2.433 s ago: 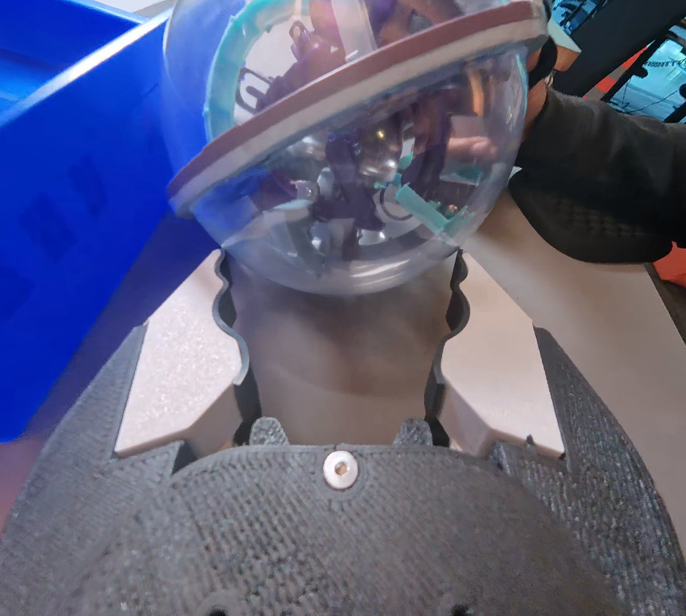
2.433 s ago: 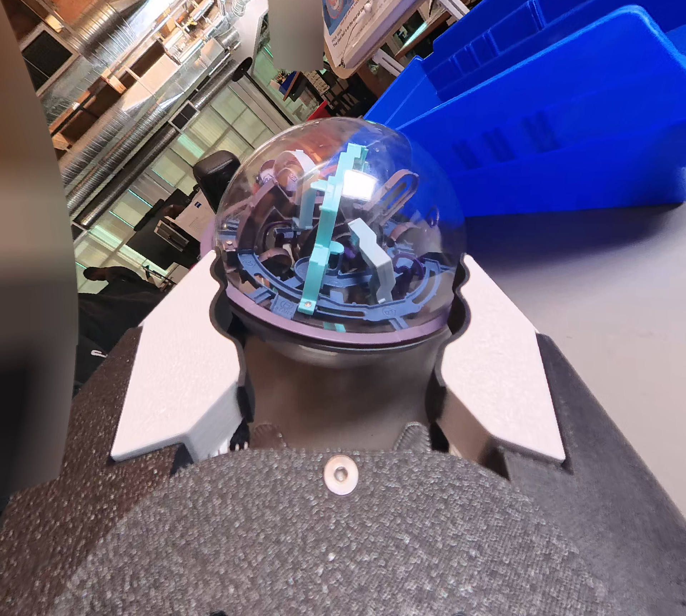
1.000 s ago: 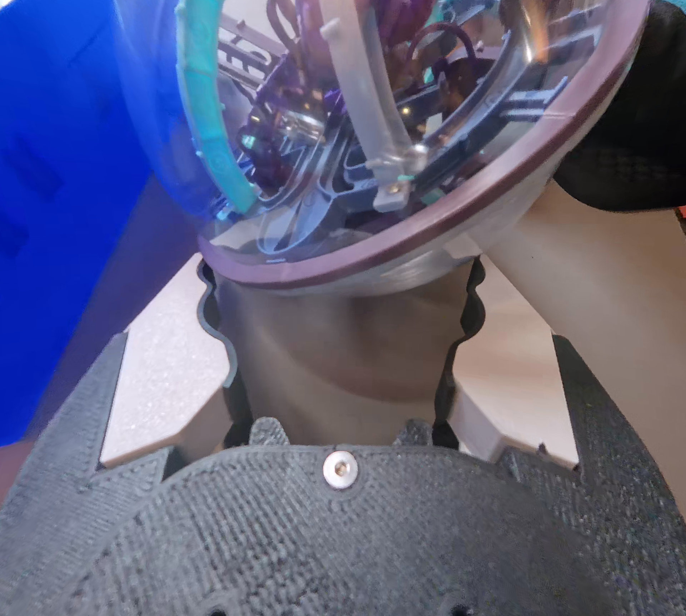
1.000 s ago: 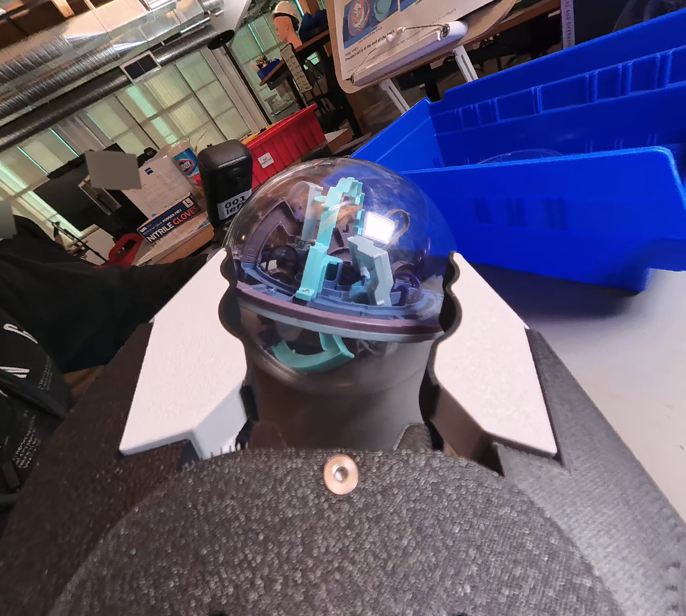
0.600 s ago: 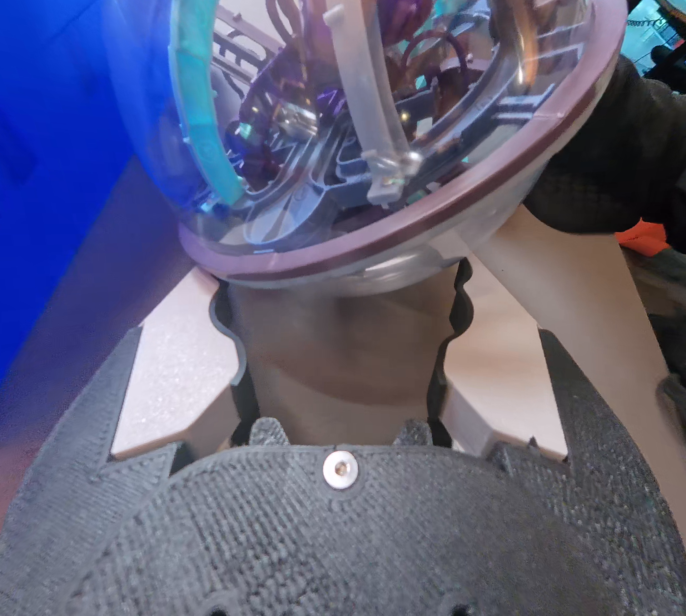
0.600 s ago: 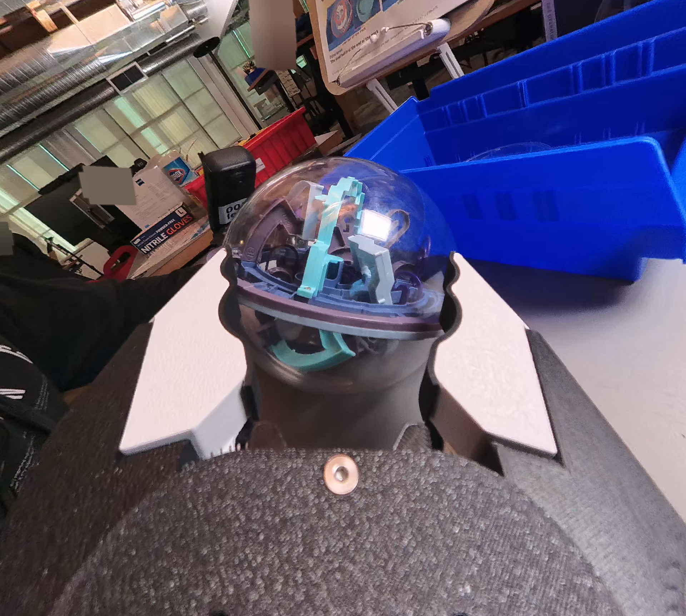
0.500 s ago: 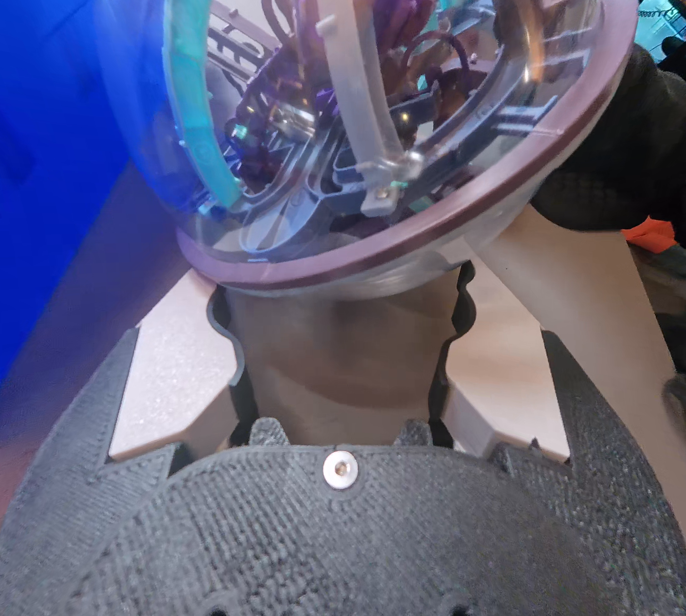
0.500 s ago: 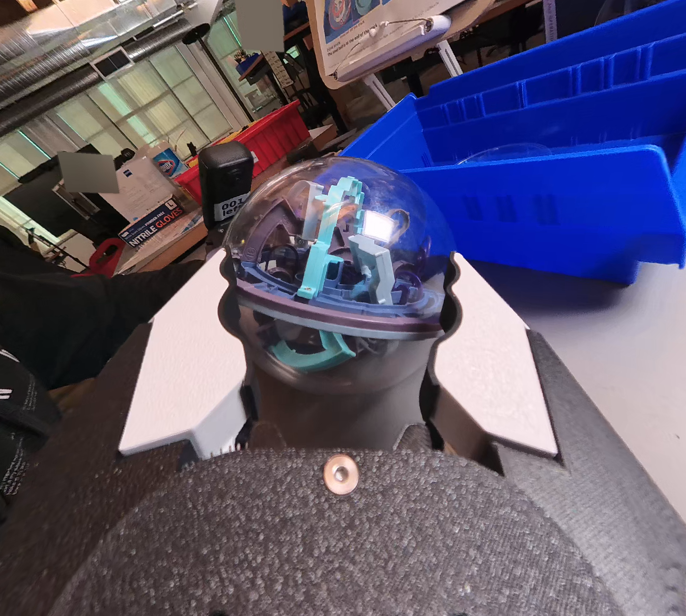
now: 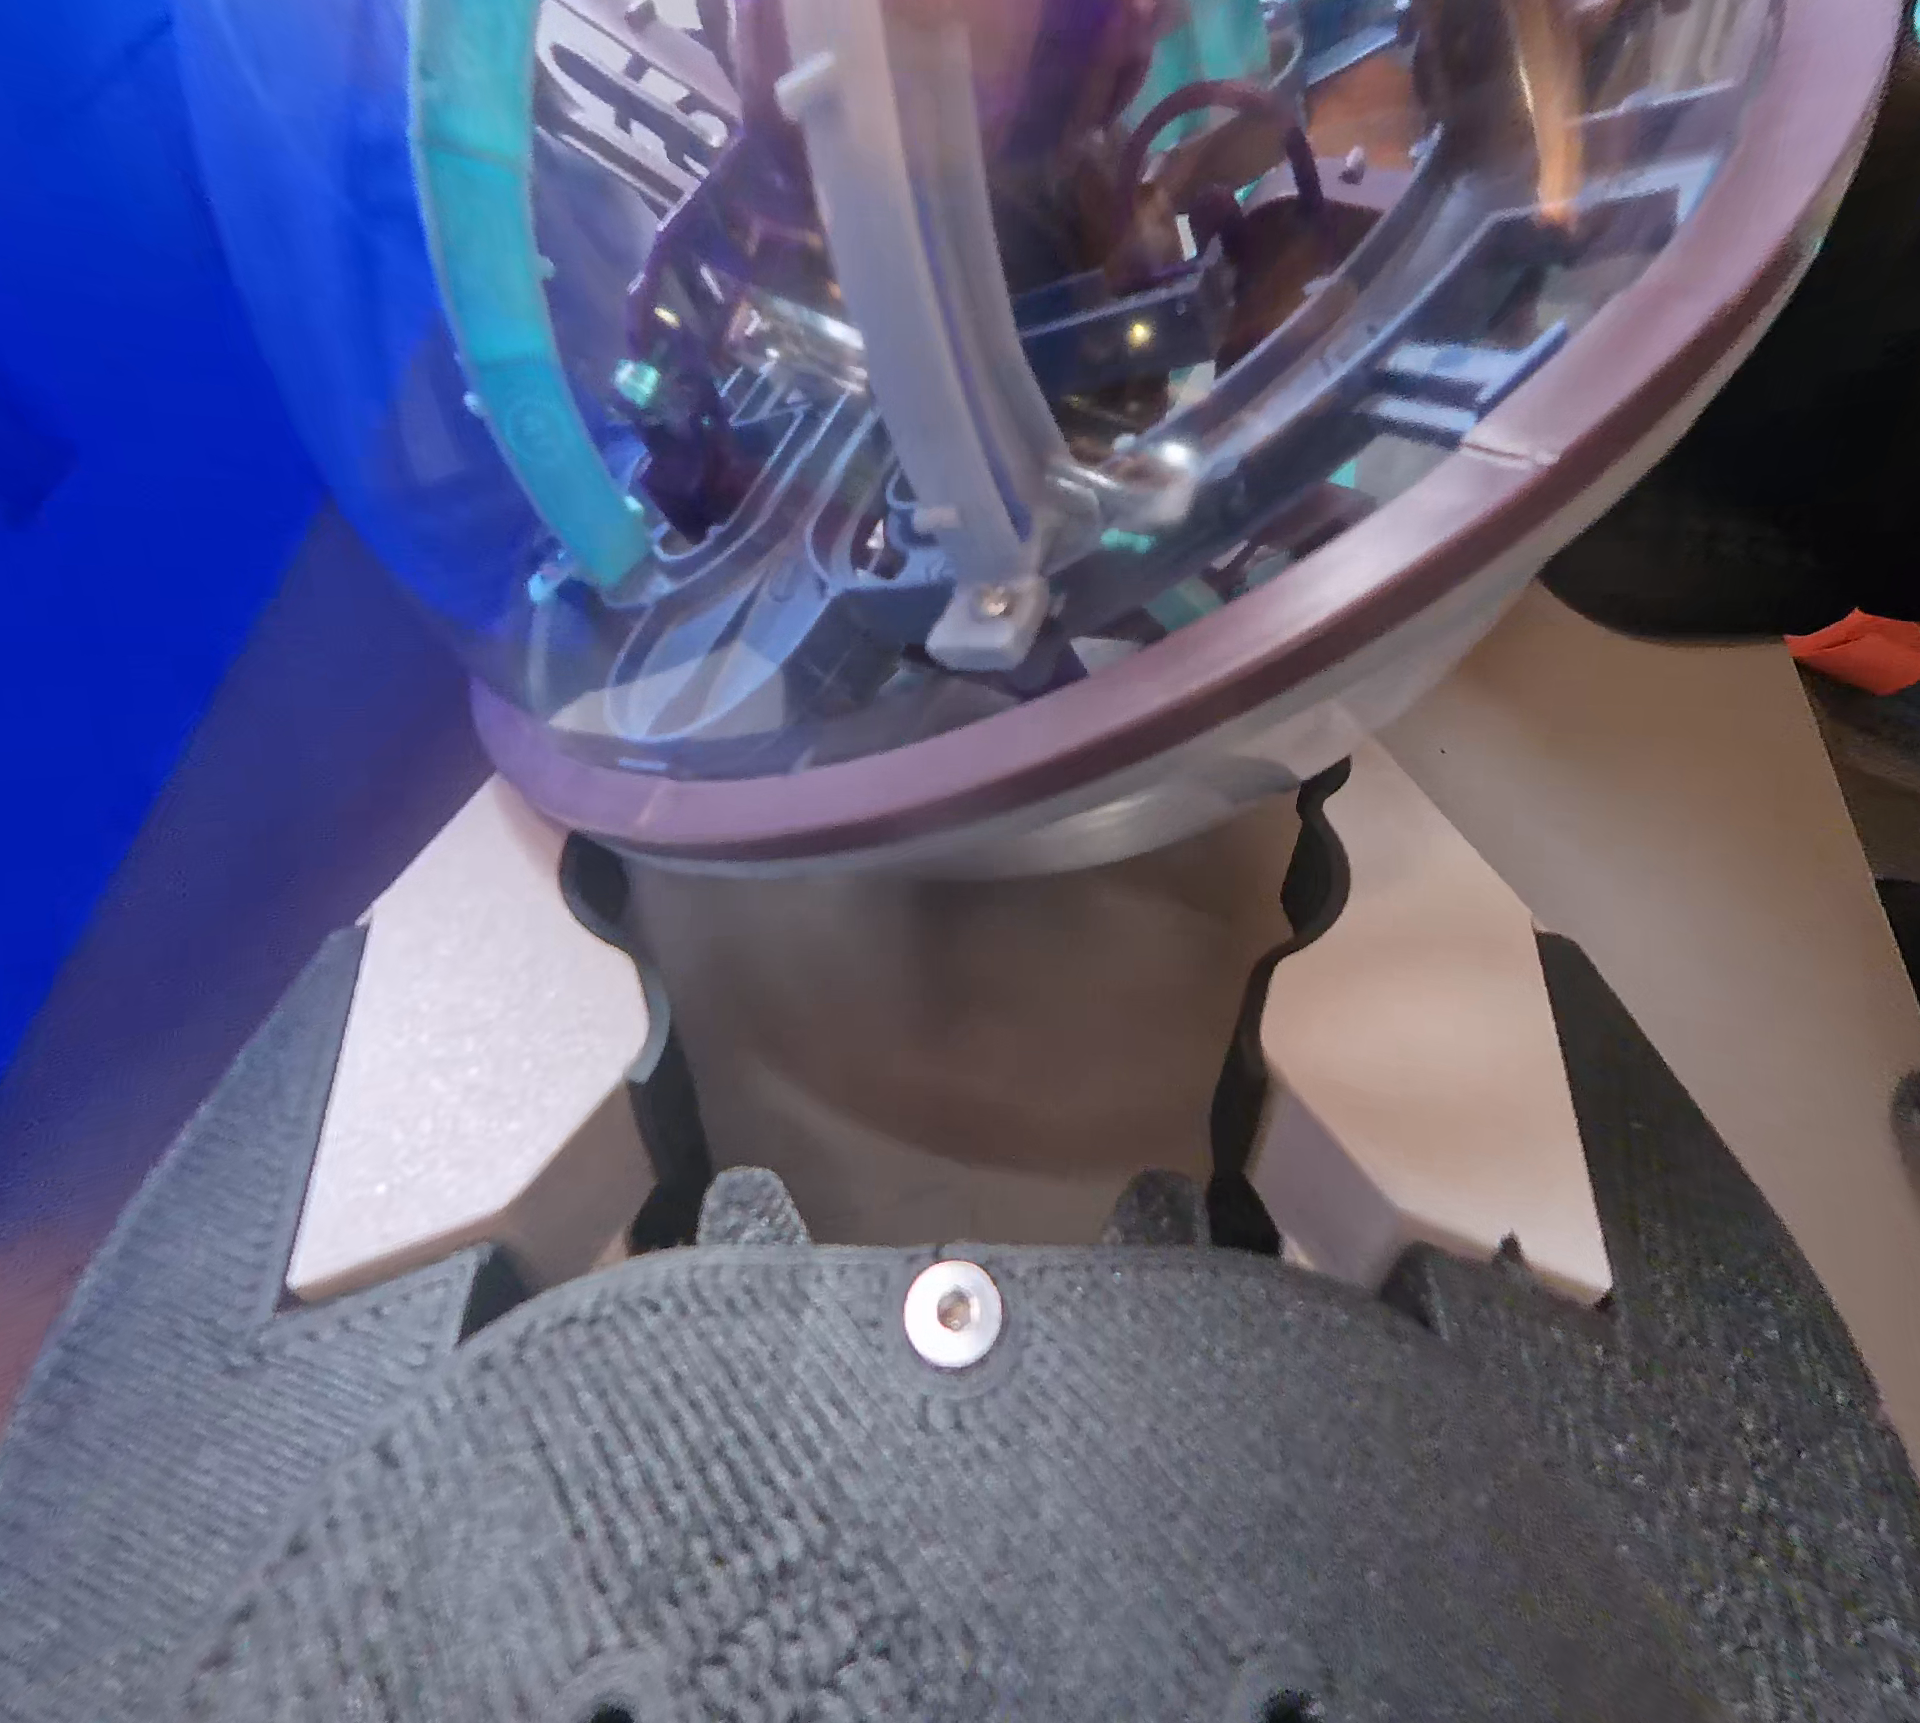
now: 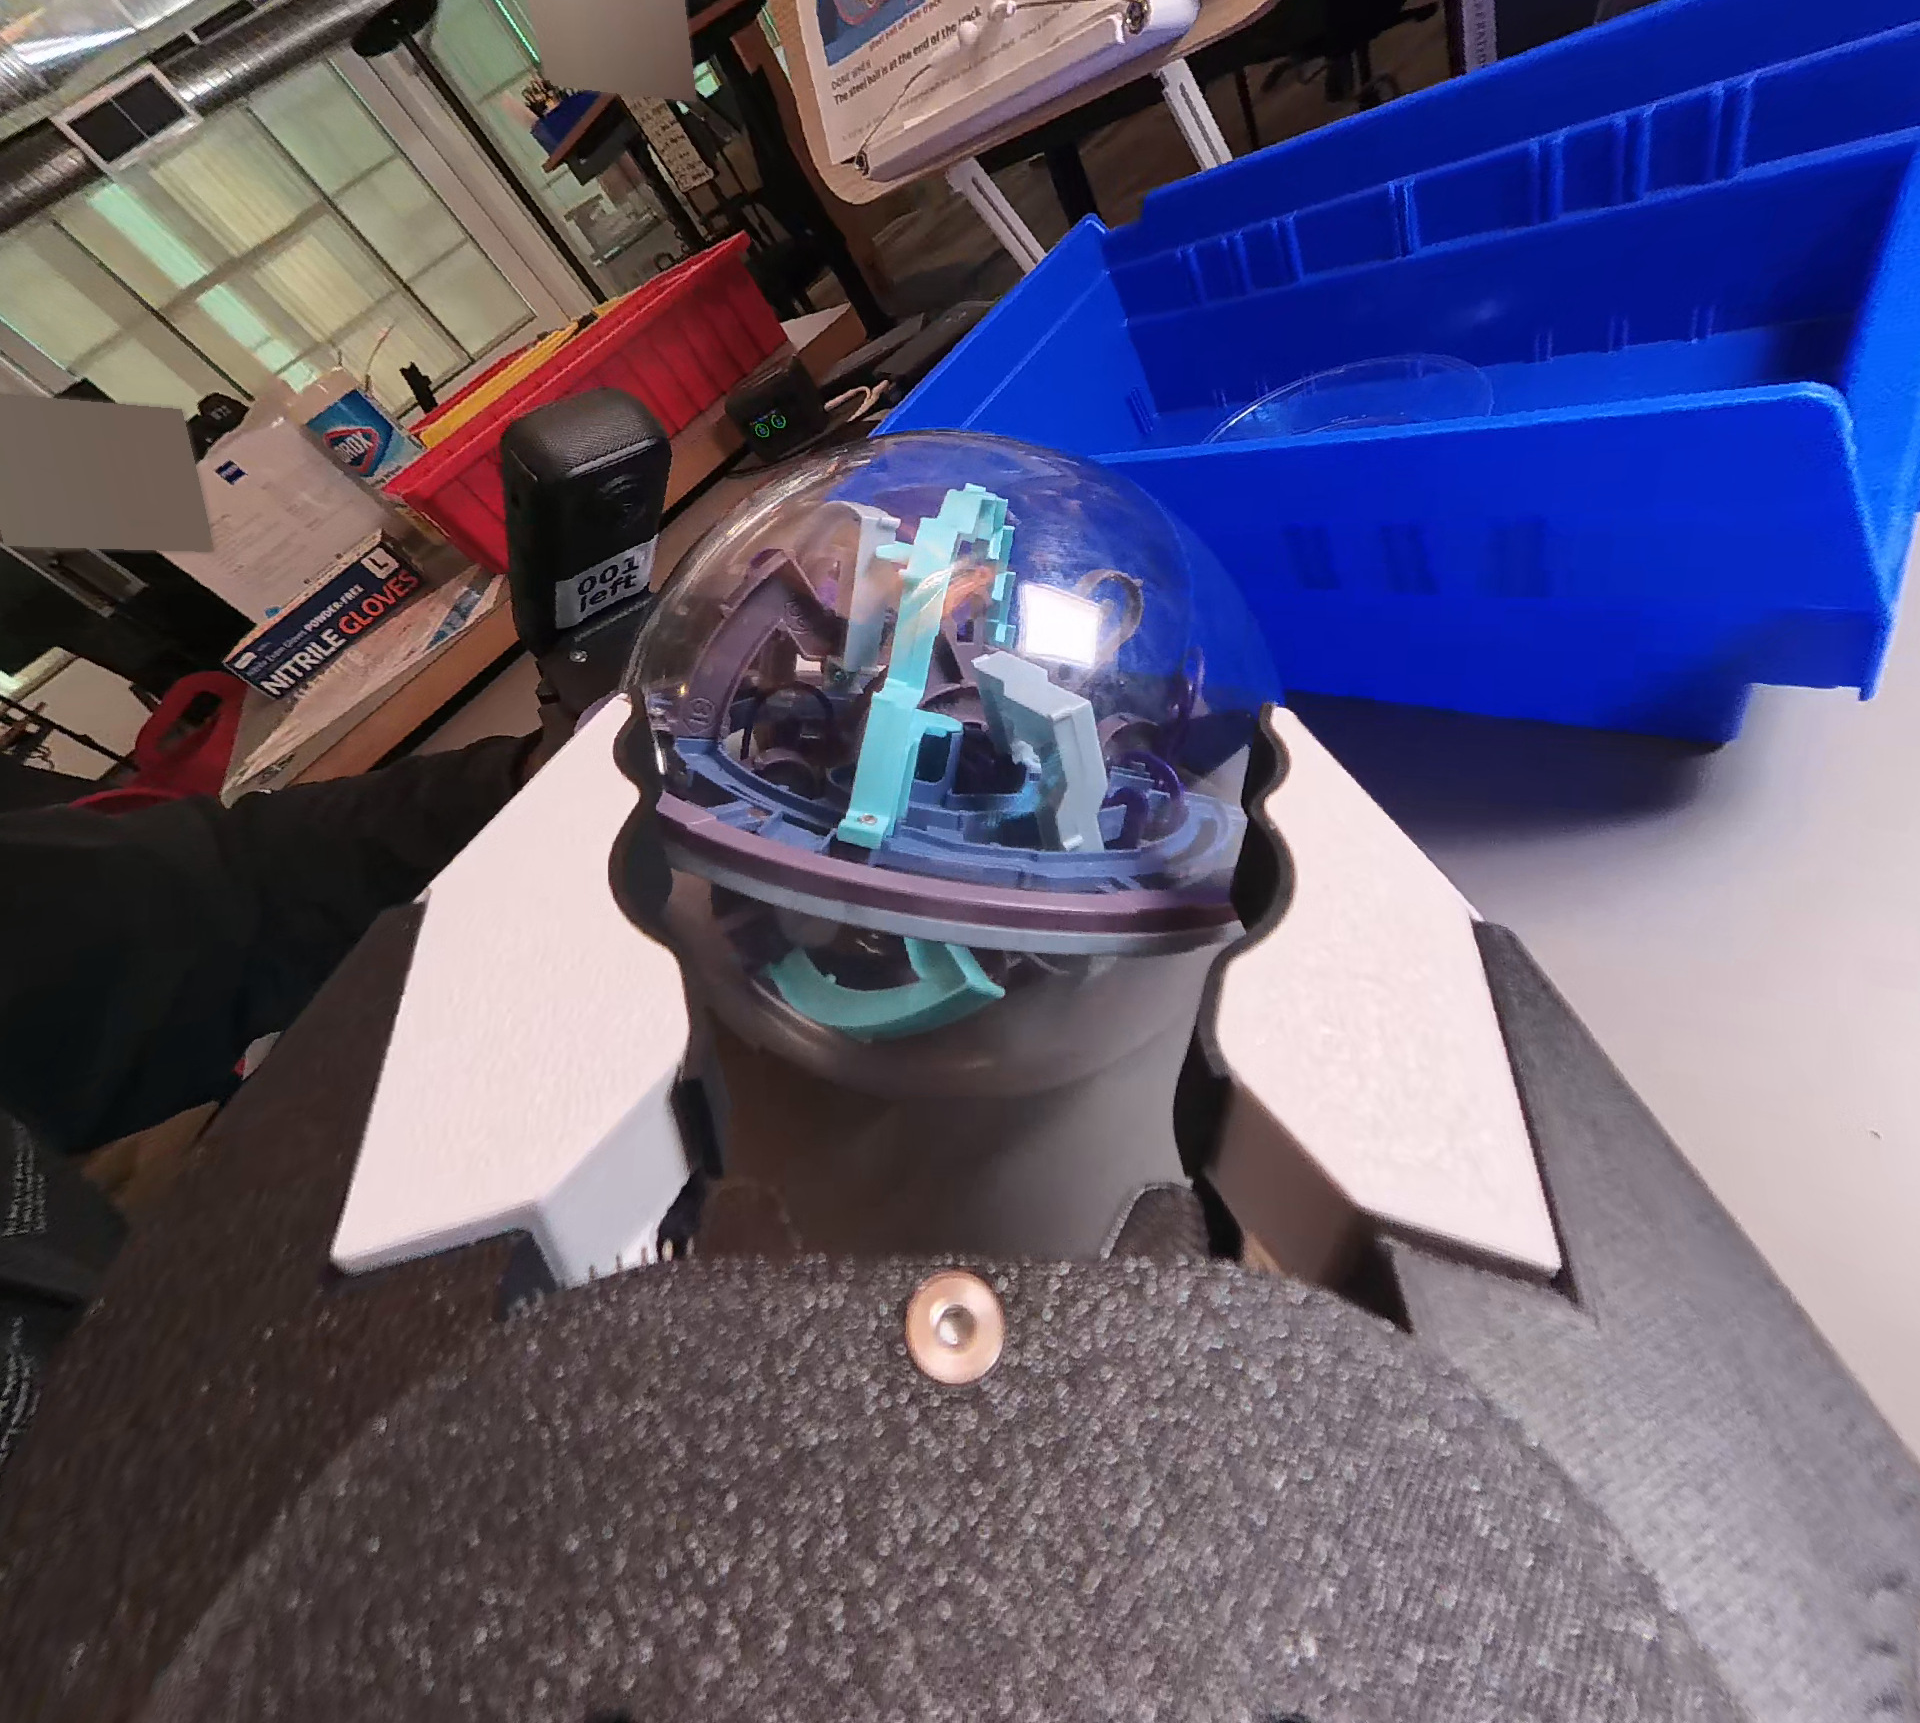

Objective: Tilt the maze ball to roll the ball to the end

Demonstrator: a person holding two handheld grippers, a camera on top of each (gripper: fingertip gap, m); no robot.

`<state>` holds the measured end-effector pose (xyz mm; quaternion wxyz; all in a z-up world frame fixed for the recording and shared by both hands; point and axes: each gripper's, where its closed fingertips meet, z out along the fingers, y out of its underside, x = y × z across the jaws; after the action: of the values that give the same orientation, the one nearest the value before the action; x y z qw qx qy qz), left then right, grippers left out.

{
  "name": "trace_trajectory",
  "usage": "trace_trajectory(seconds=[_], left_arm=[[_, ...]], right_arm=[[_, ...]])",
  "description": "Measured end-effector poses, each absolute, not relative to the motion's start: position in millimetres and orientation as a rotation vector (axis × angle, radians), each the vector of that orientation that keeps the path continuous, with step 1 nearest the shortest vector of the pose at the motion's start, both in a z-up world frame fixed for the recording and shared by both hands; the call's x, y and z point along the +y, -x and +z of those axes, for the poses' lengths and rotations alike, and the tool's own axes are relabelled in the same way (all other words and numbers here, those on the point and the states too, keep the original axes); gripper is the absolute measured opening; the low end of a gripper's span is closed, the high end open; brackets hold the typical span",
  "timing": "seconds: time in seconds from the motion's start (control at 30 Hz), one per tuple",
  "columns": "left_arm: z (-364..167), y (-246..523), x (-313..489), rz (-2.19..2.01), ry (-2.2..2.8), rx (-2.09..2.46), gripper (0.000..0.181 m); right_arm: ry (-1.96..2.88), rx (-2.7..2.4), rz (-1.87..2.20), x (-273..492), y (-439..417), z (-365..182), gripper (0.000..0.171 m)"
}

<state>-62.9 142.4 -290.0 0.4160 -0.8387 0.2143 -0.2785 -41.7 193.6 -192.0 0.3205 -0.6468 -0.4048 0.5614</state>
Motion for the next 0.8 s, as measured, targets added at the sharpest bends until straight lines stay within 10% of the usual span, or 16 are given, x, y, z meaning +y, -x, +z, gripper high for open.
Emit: trace_trajectory(seconds=[0.8], left_arm=[[-260,84,155,-0.495,1.883,0.543,0.135]], right_arm=[[1.679,-1.107,1.342,190,41,-195,0.11]])
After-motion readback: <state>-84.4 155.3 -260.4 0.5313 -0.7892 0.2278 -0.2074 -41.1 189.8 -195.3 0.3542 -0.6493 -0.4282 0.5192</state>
